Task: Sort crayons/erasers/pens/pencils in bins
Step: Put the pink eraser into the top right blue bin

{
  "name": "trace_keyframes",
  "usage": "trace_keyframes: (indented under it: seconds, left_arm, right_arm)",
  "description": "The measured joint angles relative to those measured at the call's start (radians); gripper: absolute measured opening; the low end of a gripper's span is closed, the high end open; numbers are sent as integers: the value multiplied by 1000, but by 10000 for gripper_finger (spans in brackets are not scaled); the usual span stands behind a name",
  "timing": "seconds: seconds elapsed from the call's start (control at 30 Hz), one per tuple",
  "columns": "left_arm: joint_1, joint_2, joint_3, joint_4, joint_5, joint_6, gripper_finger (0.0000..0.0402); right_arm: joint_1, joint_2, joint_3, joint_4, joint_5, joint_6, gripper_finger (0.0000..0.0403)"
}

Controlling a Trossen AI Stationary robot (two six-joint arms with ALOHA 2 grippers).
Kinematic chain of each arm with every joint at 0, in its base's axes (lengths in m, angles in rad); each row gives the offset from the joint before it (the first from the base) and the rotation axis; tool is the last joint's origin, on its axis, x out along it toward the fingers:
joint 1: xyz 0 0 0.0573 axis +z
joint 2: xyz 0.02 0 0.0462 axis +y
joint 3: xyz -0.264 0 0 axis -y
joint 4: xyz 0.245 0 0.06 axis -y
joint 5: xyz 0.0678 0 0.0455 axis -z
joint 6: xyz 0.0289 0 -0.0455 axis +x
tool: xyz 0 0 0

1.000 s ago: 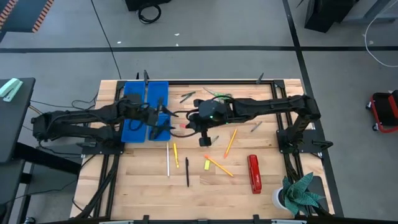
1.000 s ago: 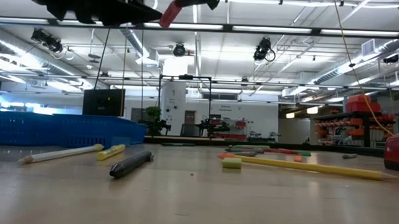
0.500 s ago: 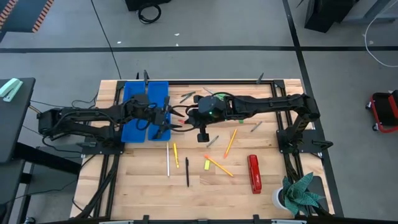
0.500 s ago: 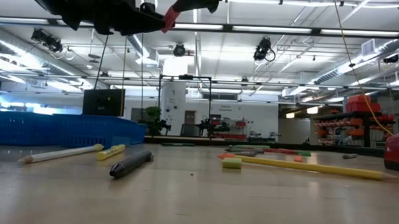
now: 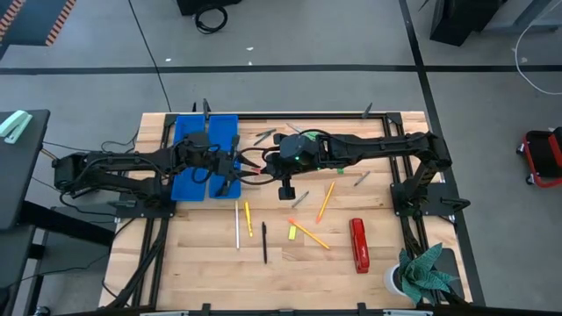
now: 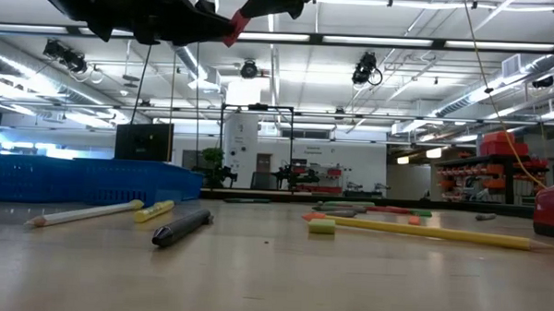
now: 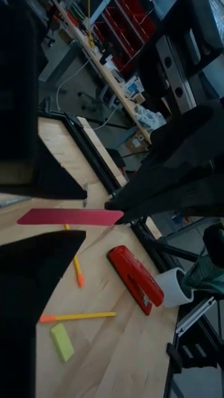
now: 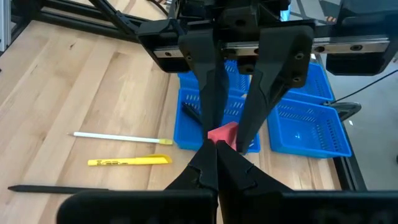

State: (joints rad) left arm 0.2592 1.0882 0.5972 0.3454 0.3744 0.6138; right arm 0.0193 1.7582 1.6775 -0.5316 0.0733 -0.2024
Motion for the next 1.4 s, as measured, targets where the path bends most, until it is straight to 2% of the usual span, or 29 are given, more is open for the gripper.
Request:
trace_keyframes:
  seconds: [0.13,0.2,0.53,0.67,0.8,0.93,1.03,1.13,1.2,1.3,1.4]
  left_arm:
    - [0,0,0,-2,0,0,38]
    - [2,-1,0,-3,0,0,25]
    - [3,-5,1,-24,-86,-27,28]
    - [26,-36,17,-141,-148,-34,25]
    - [35,-95,57,-315,-207,-67,25]
    - [37,-163,88,-483,-354,-142,29]
    - [37,-219,92,-557,-547,-199,30]
    - [50,-255,91,-606,-715,-270,26]
    - [68,-264,90,-612,-761,-310,26]
    - [108,-258,89,-598,-778,-342,26]
    - [168,-228,52,-515,-780,-342,26]
  right_arm:
    - [0,0,0,1,0,0,3]
    - [0,0,0,1,0,-1,3]
    - [-2,0,0,0,11,18,22]
    - [-6,-1,2,-25,-4,55,53]
    - [-17,-1,2,-123,-6,109,95]
    - [-17,-1,2,-273,-1,180,124]
    - [-8,-1,0,-354,-1,263,131]
    - [11,-1,-32,-361,1,309,133]
    - [27,-1,-59,-354,3,311,133]
    - [46,-1,-122,-299,3,311,133]
    - [61,0,-185,-252,3,317,133]
